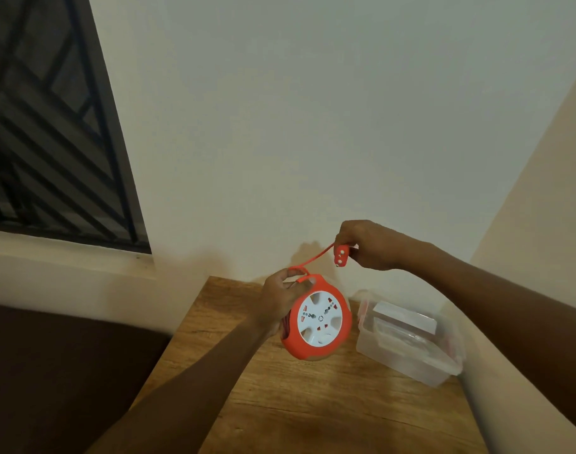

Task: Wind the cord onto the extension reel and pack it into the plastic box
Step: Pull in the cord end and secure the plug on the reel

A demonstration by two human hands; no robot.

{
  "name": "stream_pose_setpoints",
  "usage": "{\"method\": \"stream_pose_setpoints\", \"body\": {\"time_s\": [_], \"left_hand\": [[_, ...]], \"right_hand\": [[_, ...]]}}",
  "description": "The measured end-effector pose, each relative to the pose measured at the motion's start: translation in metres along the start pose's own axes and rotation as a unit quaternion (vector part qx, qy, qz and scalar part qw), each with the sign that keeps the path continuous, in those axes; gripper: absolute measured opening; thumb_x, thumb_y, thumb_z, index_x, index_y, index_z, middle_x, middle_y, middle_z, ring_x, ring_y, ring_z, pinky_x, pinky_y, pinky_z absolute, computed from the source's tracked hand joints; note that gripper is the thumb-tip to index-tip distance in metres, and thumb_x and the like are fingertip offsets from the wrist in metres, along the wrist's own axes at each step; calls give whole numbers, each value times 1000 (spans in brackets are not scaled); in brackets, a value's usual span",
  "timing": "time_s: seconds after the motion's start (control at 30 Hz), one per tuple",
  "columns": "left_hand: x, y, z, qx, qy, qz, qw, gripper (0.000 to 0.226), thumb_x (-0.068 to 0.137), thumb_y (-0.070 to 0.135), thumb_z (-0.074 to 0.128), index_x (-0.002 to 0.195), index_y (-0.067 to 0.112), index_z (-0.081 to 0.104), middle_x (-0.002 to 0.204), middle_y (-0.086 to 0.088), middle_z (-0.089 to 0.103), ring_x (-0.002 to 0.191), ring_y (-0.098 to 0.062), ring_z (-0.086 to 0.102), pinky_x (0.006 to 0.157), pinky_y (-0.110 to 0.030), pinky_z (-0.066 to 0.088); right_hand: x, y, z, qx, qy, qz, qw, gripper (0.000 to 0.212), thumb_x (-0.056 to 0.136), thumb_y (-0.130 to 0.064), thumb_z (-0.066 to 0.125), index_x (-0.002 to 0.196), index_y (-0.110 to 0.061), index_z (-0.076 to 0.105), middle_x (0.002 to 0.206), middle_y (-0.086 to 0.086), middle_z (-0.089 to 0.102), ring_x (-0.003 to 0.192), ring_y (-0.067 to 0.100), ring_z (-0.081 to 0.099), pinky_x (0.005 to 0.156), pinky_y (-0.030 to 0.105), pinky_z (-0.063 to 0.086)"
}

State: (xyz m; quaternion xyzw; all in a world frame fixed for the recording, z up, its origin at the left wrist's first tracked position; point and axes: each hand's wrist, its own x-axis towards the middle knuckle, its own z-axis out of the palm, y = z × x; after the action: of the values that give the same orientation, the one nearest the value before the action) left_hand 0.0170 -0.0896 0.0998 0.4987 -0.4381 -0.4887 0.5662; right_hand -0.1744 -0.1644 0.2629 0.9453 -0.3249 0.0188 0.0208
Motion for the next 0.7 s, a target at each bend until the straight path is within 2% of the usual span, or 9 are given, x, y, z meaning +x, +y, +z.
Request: {"method": "stream_pose_setpoints", "body": {"time_s": [0.1, 0.2, 0.27, 0.37, 0.47, 0.53, 0.6, 0.7], "left_hand": [[-1, 0, 3, -2, -18, -13, 1000, 36, 90, 37, 80, 120, 18, 71, 107, -9, 82, 93, -34, 81, 81, -50, 67], [-2, 1, 9, 0, -48, -32, 998, 32, 89, 41, 80, 114, 23, 76, 108, -8, 82, 94, -33, 81, 78, -44, 67], [-3, 1, 13, -8, -58, -44, 997, 35, 89, 42, 79, 117, 22, 75, 109, -9, 82, 95, -34, 80, 80, -46, 67], [-3, 1, 16, -41, -52, -54, 996, 43, 92, 38, 77, 131, 24, 66, 112, -10, 81, 98, -36, 80, 82, -48, 66], [-2, 4, 16, -79, -56, -58, 994, 42, 94, 33, 75, 134, 33, 60, 115, -10, 80, 101, -37, 79, 82, -48, 66], [0, 5, 16, -93, -47, -61, 993, 47, 96, 31, 74, 139, 34, 55, 116, -9, 80, 102, -37, 79, 84, -50, 65], [3, 4, 16, -111, -37, -60, 991, 59, 96, 30, 75, 148, 31, 48, 119, -11, 79, 103, -39, 78, 86, -53, 64], [4, 5, 13, -136, -16, -58, 989, 64, 97, 29, 73, 152, 38, 41, 112, -9, 81, 96, -36, 80, 72, -45, 66]], "right_hand": [[5, 2, 4, 116, 53, 72, 989, 18, 90, -8, 68, 106, -14, 73, 108, 5, 67, 86, 18, 63, 77, 28, 51], [18, -1, 14, 166, 96, 155, 969, 19, 87, -14, 74, 105, -14, 70, 107, 6, 68, 76, 14, 64, 70, 25, 50], [25, -7, 21, 219, 106, 225, 944, 30, 84, -9, 74, 113, -12, 63, 101, 10, 69, 69, 17, 69, 67, 30, 57], [33, -18, 29, 261, 94, 269, 922, 44, 81, 3, 67, 122, -9, 57, 108, 14, 66, 80, 24, 72, 76, 38, 61], [30, -30, 28, 222, 93, 203, 949, 32, 85, 0, 58, 115, -12, 62, 107, 8, 66, 88, 21, 67, 75, 33, 56], [19, -39, 25, 131, 67, 119, 982, 20, 87, -7, 61, 105, -14, 64, 105, 5, 65, 92, 21, 64, 77, 31, 54], [4, -47, 25, 26, 21, 34, 999, 14, 86, -16, 66, 100, -16, 65, 106, 3, 60, 91, 21, 62, 76, 33, 54], [-21, -51, 34, -62, -83, -48, 993, 31, 86, -22, 69, 116, -25, 62, 122, 1, 51, 97, 24, 62, 76, 37, 56]]}}
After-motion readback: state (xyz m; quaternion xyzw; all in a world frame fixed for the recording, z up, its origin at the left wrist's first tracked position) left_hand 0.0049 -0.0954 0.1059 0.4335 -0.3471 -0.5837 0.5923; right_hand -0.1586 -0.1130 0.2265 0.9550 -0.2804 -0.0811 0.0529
